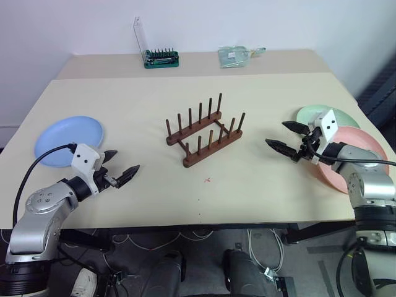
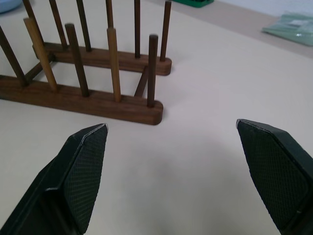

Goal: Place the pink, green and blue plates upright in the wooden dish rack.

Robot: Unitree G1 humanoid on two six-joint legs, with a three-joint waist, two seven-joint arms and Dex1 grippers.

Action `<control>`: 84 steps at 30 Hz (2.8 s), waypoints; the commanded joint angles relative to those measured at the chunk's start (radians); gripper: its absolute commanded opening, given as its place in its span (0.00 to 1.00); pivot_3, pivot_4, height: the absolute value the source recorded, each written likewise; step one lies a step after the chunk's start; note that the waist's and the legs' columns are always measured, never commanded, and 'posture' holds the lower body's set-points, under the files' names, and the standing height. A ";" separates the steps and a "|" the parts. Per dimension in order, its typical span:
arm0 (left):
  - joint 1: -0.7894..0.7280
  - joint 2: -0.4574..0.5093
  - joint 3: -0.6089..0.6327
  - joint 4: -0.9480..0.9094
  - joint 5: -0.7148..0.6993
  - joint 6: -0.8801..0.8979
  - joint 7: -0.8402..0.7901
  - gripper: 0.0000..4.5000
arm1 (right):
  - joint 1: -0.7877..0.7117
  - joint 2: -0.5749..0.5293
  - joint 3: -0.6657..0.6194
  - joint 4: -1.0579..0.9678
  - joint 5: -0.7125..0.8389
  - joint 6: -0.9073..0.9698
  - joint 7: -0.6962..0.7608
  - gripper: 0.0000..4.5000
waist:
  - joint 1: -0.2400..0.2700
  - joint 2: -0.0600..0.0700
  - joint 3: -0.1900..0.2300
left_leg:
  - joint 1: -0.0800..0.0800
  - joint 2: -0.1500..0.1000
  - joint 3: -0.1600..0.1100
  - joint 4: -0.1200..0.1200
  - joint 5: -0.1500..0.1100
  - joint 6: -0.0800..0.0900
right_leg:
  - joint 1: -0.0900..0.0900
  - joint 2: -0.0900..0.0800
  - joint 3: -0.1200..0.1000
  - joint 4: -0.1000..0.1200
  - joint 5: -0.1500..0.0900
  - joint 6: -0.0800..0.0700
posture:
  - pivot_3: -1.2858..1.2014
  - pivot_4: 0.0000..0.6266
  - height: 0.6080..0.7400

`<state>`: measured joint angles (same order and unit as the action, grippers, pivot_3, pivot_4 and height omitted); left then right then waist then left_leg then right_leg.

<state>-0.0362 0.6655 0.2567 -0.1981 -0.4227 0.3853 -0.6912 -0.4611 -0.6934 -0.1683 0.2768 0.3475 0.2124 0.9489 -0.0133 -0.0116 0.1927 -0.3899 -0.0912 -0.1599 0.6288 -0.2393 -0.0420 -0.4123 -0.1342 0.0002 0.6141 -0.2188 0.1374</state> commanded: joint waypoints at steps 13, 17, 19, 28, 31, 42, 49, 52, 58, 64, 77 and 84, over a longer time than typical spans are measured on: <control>0.017 -0.008 -0.014 -0.055 -0.003 -0.001 -0.007 1.00 | 0.005 0.006 0.014 -0.117 0.030 0.047 0.024 0.95 | 0.000 0.000 0.000 | 0.000 0.001 0.001 0.000 0.000 0.000 | -0.001 0.000 0.000 0.000 0.000 0.000 | 0.52 0.24 1.00; 0.012 -0.013 -0.065 -0.098 -0.079 0.072 -0.076 1.00 | 0.067 0.010 -0.002 -0.203 0.051 0.079 0.001 0.95 | 0.003 0.000 0.000 | 0.000 0.001 0.001 0.000 0.000 0.000 | 0.000 0.000 0.000 0.000 0.000 0.000 | 0.52 0.24 1.00; -0.026 -0.007 -0.141 -0.076 -0.019 0.076 -0.077 1.00 | 0.114 0.025 0.002 -0.277 0.073 0.105 -0.011 0.95 | 0.006 0.000 0.000 | 0.000 0.001 0.000 0.000 0.000 0.000 | 0.000 0.000 0.000 0.000 0.000 0.000 | 0.52 0.24 1.00; -0.234 -0.158 -0.393 0.072 0.116 0.066 -0.048 1.00 | 0.227 0.088 0.030 -0.486 0.115 0.201 -0.102 0.95 | 0.006 0.001 -0.001 | 0.000 0.001 0.001 0.000 0.000 0.000 | 0.000 0.001 0.001 0.000 0.000 0.000 | 0.52 0.24 1.00; -0.309 -0.215 -0.449 0.185 0.187 0.029 -0.033 1.00 | 0.264 0.100 0.024 -0.559 0.129 0.234 -0.136 0.95 | 0.014 0.001 -0.001 | 0.000 0.000 0.001 0.002 0.000 0.000 | 0.001 0.000 0.000 -0.001 0.000 0.000 | 0.52 0.24 1.00; -0.403 -0.310 -0.471 0.384 0.220 -0.061 -0.090 0.61 | 0.352 0.093 -0.004 -0.675 0.162 0.294 -0.208 0.96 | 0.025 0.002 -0.002 | 0.000 0.000 0.002 0.002 0.000 0.000 | 0.001 0.000 0.001 -0.002 0.000 0.000 | 0.52 0.24 1.00; -0.402 -0.307 -0.486 0.394 0.263 -0.126 -0.110 0.16 | 0.387 0.073 -0.012 -0.682 0.156 0.294 -0.210 0.96 | 0.025 0.003 -0.003 | 0.000 0.000 0.002 0.002 0.000 0.001 | 0.001 0.000 0.001 -0.002 0.000 0.001 | 0.52 0.24 1.00; -0.416 -0.293 -0.504 0.403 0.265 -0.181 -0.184 0.16 | 0.403 0.036 -0.003 -0.659 0.126 0.286 -0.194 0.96 | 0.027 0.003 -0.003 | 0.000 0.000 0.002 0.002 0.000 0.001 | 0.001 0.000 0.001 -0.002 0.000 0.001 | 0.52 0.24 1.00; -0.511 -0.269 -0.536 0.489 0.246 -0.278 -0.402 0.16 | 0.451 -0.010 -0.004 -0.641 0.097 0.269 -0.169 0.96 | 0.027 0.003 -0.003 | 0.000 0.000 0.002 0.002 0.000 0.001 | 0.002 0.000 0.001 -0.002 0.000 0.001 | 0.52 0.24 1.00; -0.641 -0.296 -0.556 0.696 0.294 -0.401 -0.495 0.16 | 0.503 0.008 -0.031 -0.658 0.092 0.253 -0.194 0.96 | 0.022 0.002 -0.002 | 0.000 0.000 0.002 0.002 0.000 0.001 | 0.001 0.000 0.000 -0.002 0.000 0.001 | 0.52 0.24 1.00; -0.634 -0.253 -0.490 0.755 0.301 -0.389 -0.494 0.93 | 0.543 0.003 -0.048 -0.672 0.085 0.238 -0.222 0.96 | 0.017 0.002 -0.002 | 0.000 0.000 0.002 0.002 -0.001 0.001 | 0.001 0.001 0.000 -0.002 0.000 0.001 | 0.52 0.24 1.00; -0.446 -0.178 -0.470 0.393 0.186 -0.170 -0.546 0.49 | 0.528 -0.028 -0.020 -0.631 0.054 0.247 -0.194 0.67 | 0.003 0.002 -0.002 | 0.000 0.001 0.001 0.001 -0.001 0.001 | 0.001 0.001 0.000 -0.001 0.000 0.001 | 0.52 0.24 1.00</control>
<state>-0.4897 0.4821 -0.2096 0.2888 -0.2064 0.1725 -1.2254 0.0796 -0.7120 -0.1810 -0.3446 0.4019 0.4731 0.7440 -0.0102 -0.0094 0.1905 -0.3898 -0.0905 -0.1585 0.6302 -0.2399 -0.0408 -0.4110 -0.1337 0.0007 0.6129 -0.2190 0.1385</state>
